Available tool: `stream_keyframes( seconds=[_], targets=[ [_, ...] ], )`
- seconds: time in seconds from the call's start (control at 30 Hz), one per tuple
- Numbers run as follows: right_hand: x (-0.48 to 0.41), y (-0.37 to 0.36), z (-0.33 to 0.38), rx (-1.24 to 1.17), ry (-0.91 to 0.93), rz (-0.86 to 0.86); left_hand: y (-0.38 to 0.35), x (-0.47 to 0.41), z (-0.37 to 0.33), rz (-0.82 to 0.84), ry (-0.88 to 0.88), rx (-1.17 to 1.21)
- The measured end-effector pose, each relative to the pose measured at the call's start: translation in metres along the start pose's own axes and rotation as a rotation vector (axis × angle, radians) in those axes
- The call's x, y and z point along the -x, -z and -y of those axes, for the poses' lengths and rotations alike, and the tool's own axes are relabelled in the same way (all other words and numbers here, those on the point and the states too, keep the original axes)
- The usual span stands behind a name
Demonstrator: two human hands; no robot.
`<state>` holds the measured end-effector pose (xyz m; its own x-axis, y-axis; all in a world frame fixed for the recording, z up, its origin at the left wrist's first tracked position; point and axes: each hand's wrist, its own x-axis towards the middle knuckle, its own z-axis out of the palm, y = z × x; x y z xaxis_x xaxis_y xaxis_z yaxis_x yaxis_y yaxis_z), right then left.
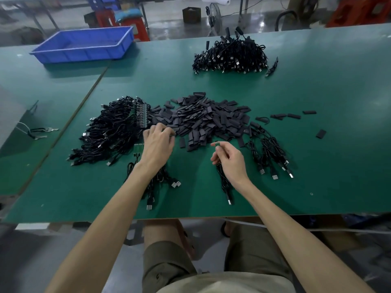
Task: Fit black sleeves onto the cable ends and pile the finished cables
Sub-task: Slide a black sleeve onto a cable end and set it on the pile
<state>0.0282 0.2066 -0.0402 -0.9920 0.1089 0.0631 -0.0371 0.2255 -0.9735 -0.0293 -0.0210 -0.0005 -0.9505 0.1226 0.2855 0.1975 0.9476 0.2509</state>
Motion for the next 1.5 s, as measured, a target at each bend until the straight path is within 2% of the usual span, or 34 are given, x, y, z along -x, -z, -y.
stream_keyframes(
  seconds=[0.07, 0.17, 0.3, 0.4, 0.47, 0.6, 0.7, 0.8, 1.0, 1.37, 1.5],
  targets=[
    [0.000, 0.000, -0.001, 0.014, 0.007, 0.008, -0.004, -0.012, -0.021, 0.067, 0.066, 0.104],
    [0.001, 0.003, -0.002, 0.017, 0.012, 0.018, -0.014, -0.030, -0.041, 0.203, 0.183, 0.140],
    [0.001, 0.004, -0.003, 0.012, 0.015, 0.014, -0.028, -0.047, -0.050, 0.303, 0.273, 0.141],
    [0.001, 0.004, -0.004, 0.022, 0.023, 0.019, -0.029, -0.058, -0.046, 0.403, 0.371, 0.272],
    [0.001, 0.004, -0.004, 0.012, 0.027, 0.024, -0.028, -0.061, -0.040, 0.416, 0.399, 0.316],
    [0.001, 0.003, -0.004, -0.009, 0.036, 0.028, -0.019, -0.056, -0.030, 0.332, 0.400, 0.355],
    [0.002, 0.003, -0.005, -0.014, 0.047, 0.032, -0.010, -0.044, -0.030, 0.330, 0.461, 0.640],
    [0.001, 0.003, -0.004, -0.025, 0.064, 0.032, -0.002, -0.027, -0.036, 0.423, 0.409, 0.863],
    [0.003, 0.003, -0.004, -0.049, 0.079, 0.011, -0.014, 0.001, -0.056, 0.550, 0.286, 1.049],
    [0.003, 0.002, -0.005, -0.025, 0.096, 0.081, -0.021, 0.010, -0.041, 0.565, 0.207, 1.340],
    [0.004, 0.004, -0.003, -0.104, 0.025, 0.091, -0.029, 0.011, -0.039, 0.513, 0.319, 1.496]
  ],
)
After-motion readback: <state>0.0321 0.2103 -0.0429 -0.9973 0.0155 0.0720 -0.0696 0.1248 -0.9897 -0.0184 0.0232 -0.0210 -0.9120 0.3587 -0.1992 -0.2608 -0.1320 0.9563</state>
